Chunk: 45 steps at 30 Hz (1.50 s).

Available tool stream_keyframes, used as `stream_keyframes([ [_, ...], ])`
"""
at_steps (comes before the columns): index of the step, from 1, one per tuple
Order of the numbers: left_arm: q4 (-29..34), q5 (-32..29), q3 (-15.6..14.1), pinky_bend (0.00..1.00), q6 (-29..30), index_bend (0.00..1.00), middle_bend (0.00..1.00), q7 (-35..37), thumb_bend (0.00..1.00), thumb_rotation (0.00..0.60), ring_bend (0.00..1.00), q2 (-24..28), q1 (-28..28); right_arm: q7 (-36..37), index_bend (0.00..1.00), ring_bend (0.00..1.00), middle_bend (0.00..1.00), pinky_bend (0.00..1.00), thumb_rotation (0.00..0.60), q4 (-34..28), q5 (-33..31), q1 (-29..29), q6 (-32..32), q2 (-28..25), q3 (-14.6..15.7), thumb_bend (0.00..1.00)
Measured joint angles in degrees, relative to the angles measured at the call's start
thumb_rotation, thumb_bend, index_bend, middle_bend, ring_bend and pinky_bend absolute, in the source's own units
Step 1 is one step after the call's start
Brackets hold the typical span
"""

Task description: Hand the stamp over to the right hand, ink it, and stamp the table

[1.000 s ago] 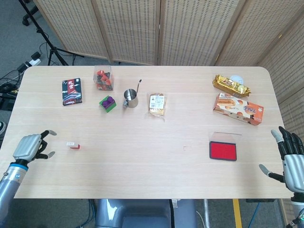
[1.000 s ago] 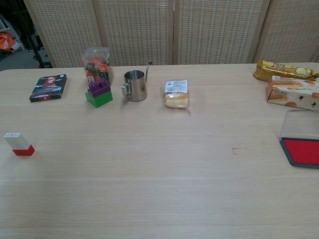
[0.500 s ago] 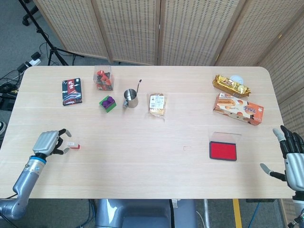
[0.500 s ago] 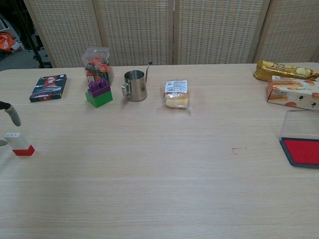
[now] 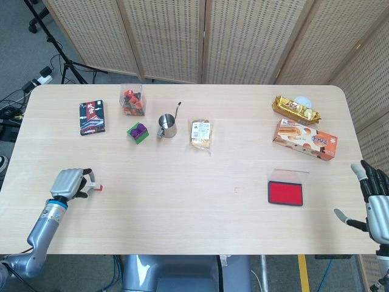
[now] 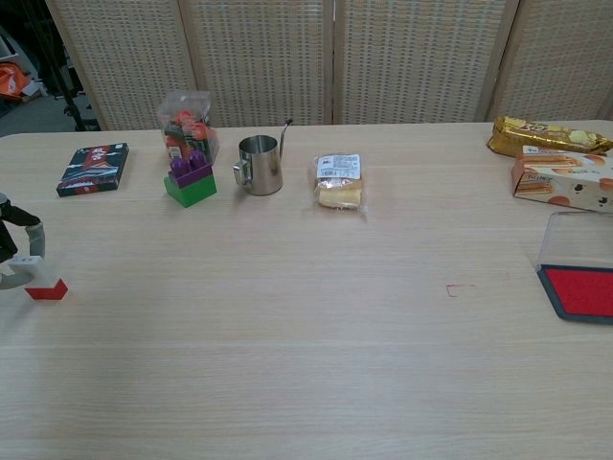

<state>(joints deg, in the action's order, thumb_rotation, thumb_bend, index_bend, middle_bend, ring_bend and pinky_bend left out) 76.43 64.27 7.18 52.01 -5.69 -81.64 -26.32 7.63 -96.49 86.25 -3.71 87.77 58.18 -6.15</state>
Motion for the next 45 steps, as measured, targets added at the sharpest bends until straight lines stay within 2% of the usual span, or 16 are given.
stream_keyframes([
  [13,3.61,-1.78,0.55,0.92,1.65,0.61,0.99,-3.05,0.33,0.600,1.00,1.02,-0.41,0.59,0.00,0.00,0.00,0.00,0.600,0.06,-0.22,-0.09,-0.31,-0.21,-0.02,0.00],
  [20,11.61,-4.75,3.46,0.92,1.39,0.61,0.99,-6.92,0.33,0.600,1.00,3.98,-3.13,0.70,0.00,0.00,0.00,0.00,0.600,-0.01,-0.51,-0.16,-0.50,-0.31,-0.10,0.00],
  [27,20.08,-15.58,7.92,0.92,-2.14,0.63,0.99,-13.79,0.33,0.600,1.00,6.43,-10.77,1.52,0.00,0.00,0.00,0.00,0.600,0.21,-1.14,-0.27,-0.82,-0.51,-0.40,0.00],
  [34,22.03,-27.48,10.70,0.92,-5.53,0.63,0.99,-18.42,0.34,0.600,1.00,4.51,-20.15,2.49,0.00,0.00,0.00,0.00,0.600,0.19,-1.11,-0.27,-0.74,-0.76,-0.50,0.00],
  [40,21.18,-38.86,10.99,0.92,-9.31,0.63,0.99,-21.47,0.33,0.600,1.00,0.96,-30.09,3.72,0.00,0.00,0.00,0.00,0.600,0.28,-0.81,-0.27,-0.66,-1.12,-0.51,0.00],
  [45,18.66,-46.38,10.04,0.92,-9.42,0.63,0.99,-25.02,0.34,0.600,1.00,-3.49,-38.06,5.20,0.00,0.00,0.00,0.00,0.600,0.61,-1.57,-0.33,-1.01,-1.49,-0.82,0.00],
])
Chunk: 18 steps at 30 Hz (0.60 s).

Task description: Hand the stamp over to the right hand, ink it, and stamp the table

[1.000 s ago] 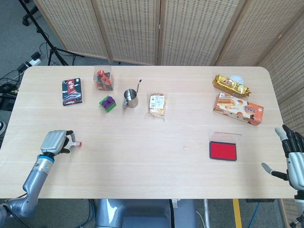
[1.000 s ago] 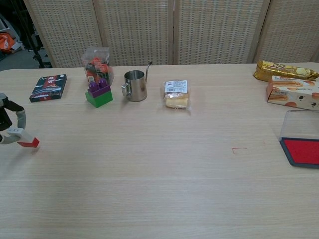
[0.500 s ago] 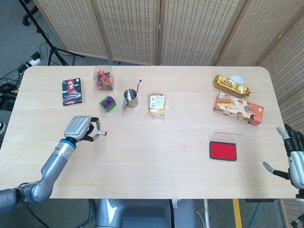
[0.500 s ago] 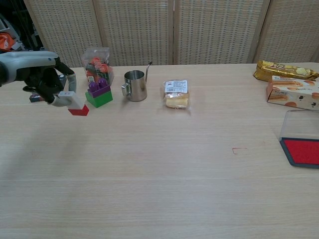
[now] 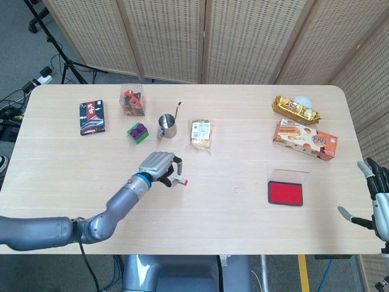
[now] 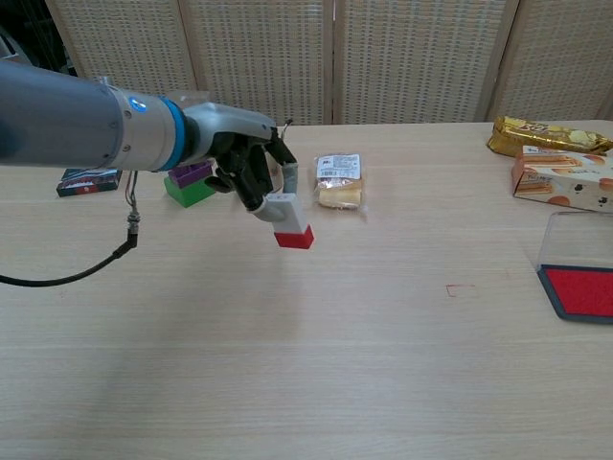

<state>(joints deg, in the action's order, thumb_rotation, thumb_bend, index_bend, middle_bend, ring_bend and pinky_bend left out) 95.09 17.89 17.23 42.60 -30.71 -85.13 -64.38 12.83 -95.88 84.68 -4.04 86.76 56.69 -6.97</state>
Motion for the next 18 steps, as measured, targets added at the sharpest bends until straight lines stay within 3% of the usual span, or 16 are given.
stream_keyframes([
  [8,-7.70,-9.74,-2.38,0.92,1.44,0.63,0.99,-4.69,0.33,0.600,1.00,-7.73,-8.47,2.90,0.00,0.00,0.00,0.00,0.600,0.82,-1.30,-0.27,-1.29,-0.71,-0.42,0.00],
  [18,-15.99,-14.32,-3.63,0.92,1.14,0.63,0.99,-6.53,0.33,0.600,1.00,-14.94,-13.19,5.93,0.00,0.00,0.00,0.00,0.600,1.79,-2.21,-0.58,-2.40,-1.43,-0.85,0.00],
])
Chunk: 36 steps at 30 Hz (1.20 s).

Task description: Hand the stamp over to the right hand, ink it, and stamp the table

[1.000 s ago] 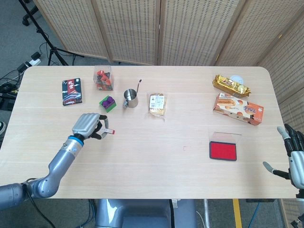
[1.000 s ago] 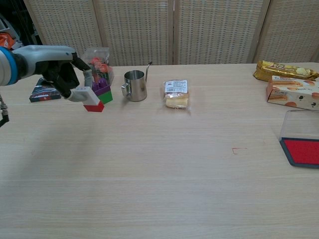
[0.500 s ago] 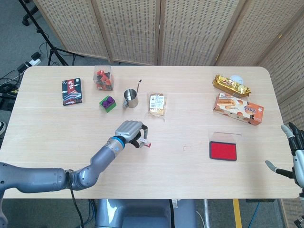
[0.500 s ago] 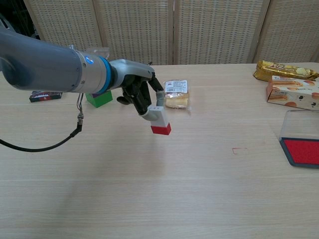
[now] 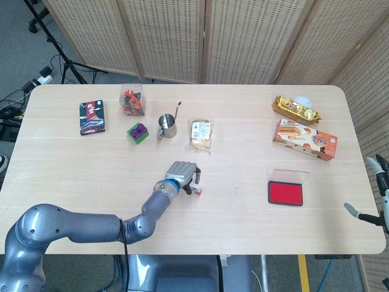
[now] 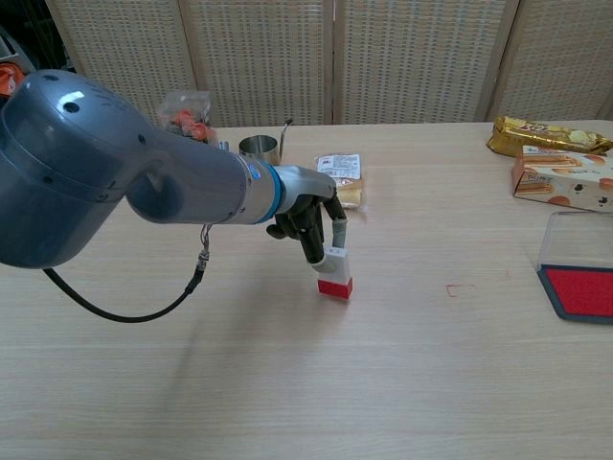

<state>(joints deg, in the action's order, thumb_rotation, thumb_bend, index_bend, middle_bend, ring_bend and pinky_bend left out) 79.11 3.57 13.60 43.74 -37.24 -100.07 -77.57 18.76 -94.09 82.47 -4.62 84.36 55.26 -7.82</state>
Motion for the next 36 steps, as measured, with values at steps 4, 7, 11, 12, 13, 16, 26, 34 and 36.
stream_keyframes([
  [4,-1.90,-1.26,-0.05,0.92,0.17,0.63,0.99,-0.60,0.33,0.600,1.00,-1.82,-1.31,1.00,0.00,0.00,0.00,0.00,0.600,0.31,-0.18,-0.08,-0.31,-0.24,-0.12,0.00],
  [7,-2.37,-1.52,-0.06,0.92,0.88,0.63,0.99,-1.01,0.31,0.600,1.00,-2.47,-1.83,1.66,0.00,0.00,0.00,0.00,0.600,0.53,-0.35,-0.14,-0.53,-0.40,-0.21,0.00],
  [11,-2.62,-0.67,-0.56,0.92,2.51,0.63,0.99,-1.83,0.29,0.600,1.00,-3.16,-2.17,2.37,0.00,0.00,0.00,0.00,0.600,0.75,-0.41,-0.19,-0.74,-0.63,-0.26,0.00],
  [12,-2.68,-0.54,-0.73,0.92,3.12,0.62,0.99,-2.14,0.28,0.600,1.00,-3.48,-2.25,2.47,0.00,0.00,0.00,0.00,0.600,0.80,-0.37,-0.20,-0.80,-0.69,-0.24,0.00],
  [13,-2.73,-0.46,-0.79,0.92,3.51,0.60,0.98,-2.31,0.27,0.600,1.00,-3.72,-2.30,2.52,0.00,0.00,0.00,0.00,0.600,0.81,-0.33,-0.20,-0.81,-0.71,-0.23,0.00],
  [16,-2.89,-0.11,-0.88,0.92,4.38,0.51,0.98,-2.80,0.26,0.600,1.00,-4.25,-2.28,2.62,0.00,0.00,0.00,0.00,0.600,0.82,-0.17,-0.16,-0.68,-0.75,-0.19,0.00],
  [26,-1.43,-0.16,-0.33,0.91,4.60,0.39,0.98,-3.45,0.25,0.600,1.00,-3.30,-1.60,2.66,0.00,0.00,0.00,0.00,0.600,0.76,0.05,-0.08,-0.44,-0.75,-0.12,0.00],
  [34,2.52,3.59,0.09,0.81,6.66,0.24,0.56,-3.08,0.09,0.600,0.70,-0.10,-0.51,2.28,0.00,0.00,0.00,0.00,0.600,0.78,0.22,-0.09,-0.40,-0.63,-0.01,0.00],
  [36,4.65,6.17,0.04,0.71,8.14,0.20,0.35,-2.71,0.06,0.600,0.54,1.47,0.19,2.11,0.00,0.00,0.00,0.00,0.600,0.80,0.21,-0.10,-0.41,-0.56,0.00,0.00],
])
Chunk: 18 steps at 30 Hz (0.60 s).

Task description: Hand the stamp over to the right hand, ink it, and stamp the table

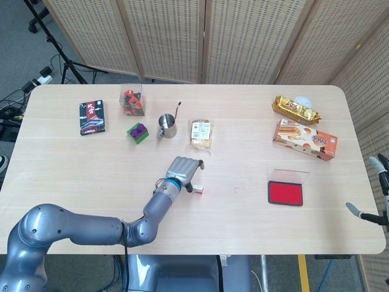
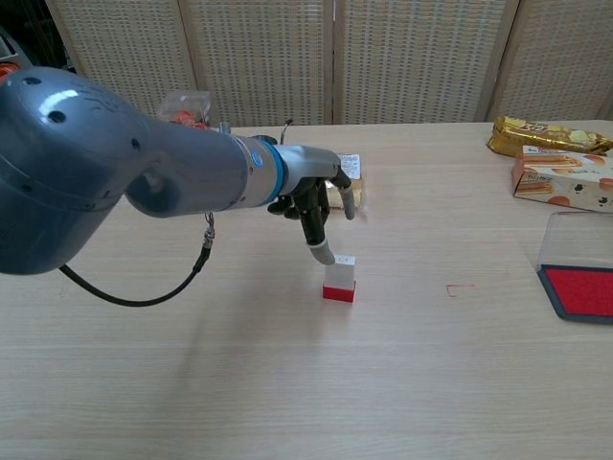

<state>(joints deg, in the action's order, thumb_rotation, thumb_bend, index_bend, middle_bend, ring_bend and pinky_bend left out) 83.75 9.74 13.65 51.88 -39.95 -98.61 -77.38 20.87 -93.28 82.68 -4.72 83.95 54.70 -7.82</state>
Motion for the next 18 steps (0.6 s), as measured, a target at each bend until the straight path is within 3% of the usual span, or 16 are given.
stream_keyframes([
  [2,3.48,3.82,-0.18,0.55,2.32,0.15,0.17,0.60,0.04,0.600,0.37,2.49,1.21,-0.24,0.00,0.00,0.00,0.00,0.600,-0.02,0.01,-0.01,0.03,0.06,0.01,0.00],
  [4,7.67,8.30,-0.45,0.33,5.08,0.07,0.01,1.49,0.02,0.600,0.15,5.75,2.89,-0.70,0.00,0.00,0.00,0.00,0.600,-0.09,0.06,-0.02,0.07,0.17,0.04,0.00],
  [7,13.60,15.33,-1.12,0.18,9.54,0.01,0.00,3.22,0.00,0.600,0.01,11.81,6.26,-1.97,0.00,0.00,0.00,0.00,0.600,-0.26,0.22,-0.09,0.11,0.44,0.15,0.00],
  [11,19.20,24.54,-2.57,0.05,15.93,0.00,0.00,6.33,0.00,0.600,0.00,20.52,12.08,-4.75,0.00,0.00,0.00,0.00,0.600,-0.55,0.33,-0.36,-0.10,1.10,0.33,0.00],
  [18,21.51,37.26,-6.79,0.00,24.56,0.00,0.00,15.71,0.00,0.600,0.00,32.71,24.86,-12.63,0.00,0.00,0.00,0.00,0.600,-1.05,-0.85,-1.99,-1.95,2.81,0.03,0.00],
])
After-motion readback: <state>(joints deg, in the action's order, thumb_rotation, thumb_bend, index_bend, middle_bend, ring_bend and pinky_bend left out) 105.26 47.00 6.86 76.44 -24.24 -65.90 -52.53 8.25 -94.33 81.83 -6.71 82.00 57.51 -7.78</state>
